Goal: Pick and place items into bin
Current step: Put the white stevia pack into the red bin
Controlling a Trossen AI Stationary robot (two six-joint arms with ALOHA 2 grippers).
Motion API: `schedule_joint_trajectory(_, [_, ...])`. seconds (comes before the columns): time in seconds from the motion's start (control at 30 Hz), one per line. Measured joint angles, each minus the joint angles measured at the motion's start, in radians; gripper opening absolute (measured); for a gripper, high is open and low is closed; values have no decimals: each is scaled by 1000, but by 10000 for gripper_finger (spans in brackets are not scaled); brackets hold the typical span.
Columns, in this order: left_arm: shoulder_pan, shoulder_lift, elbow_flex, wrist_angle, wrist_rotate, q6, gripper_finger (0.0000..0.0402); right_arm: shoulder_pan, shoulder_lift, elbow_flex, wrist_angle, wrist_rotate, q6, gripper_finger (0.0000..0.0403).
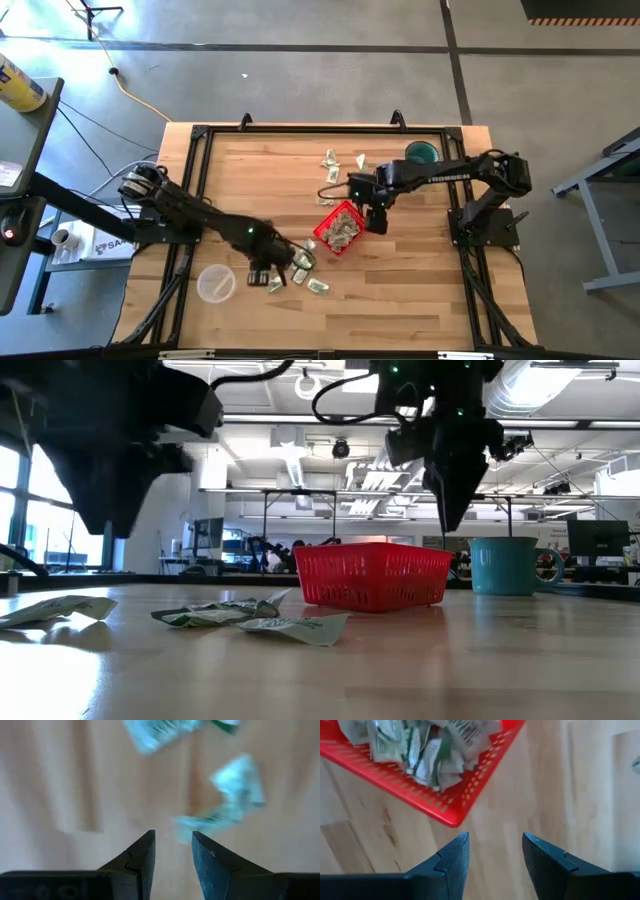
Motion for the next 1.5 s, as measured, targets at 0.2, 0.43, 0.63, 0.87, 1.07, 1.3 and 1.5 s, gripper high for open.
schedule_joint_trajectory(0.2, [-13,10,-26,25,-17,300,161,62,0,-27,18,-33,74,174])
schedule_joint_trajectory(0.43, [-102,10,-120,155,3,493,161,145,-1,-16,18,-12,150,173])
schedule_joint_trajectory(0.63, [-127,11,-144,255,-74,512,161,209,-1,-16,18,47,217,172])
schedule_joint_trajectory(0.87, [-127,53,-143,265,13,556,161,247,-1,-16,18,108,270,174])
schedule_joint_trajectory(1.07, [-126,105,-138,267,-18,558,161,260,-1,-16,17,109,304,173])
schedule_joint_trajectory(1.3, [-125,105,-138,254,-40,558,115,273,-1,-16,14,119,308,169])
schedule_joint_trajectory(1.5, [-125,106,-127,229,-78,557,40,272,-1,-16,13,150,307,166])
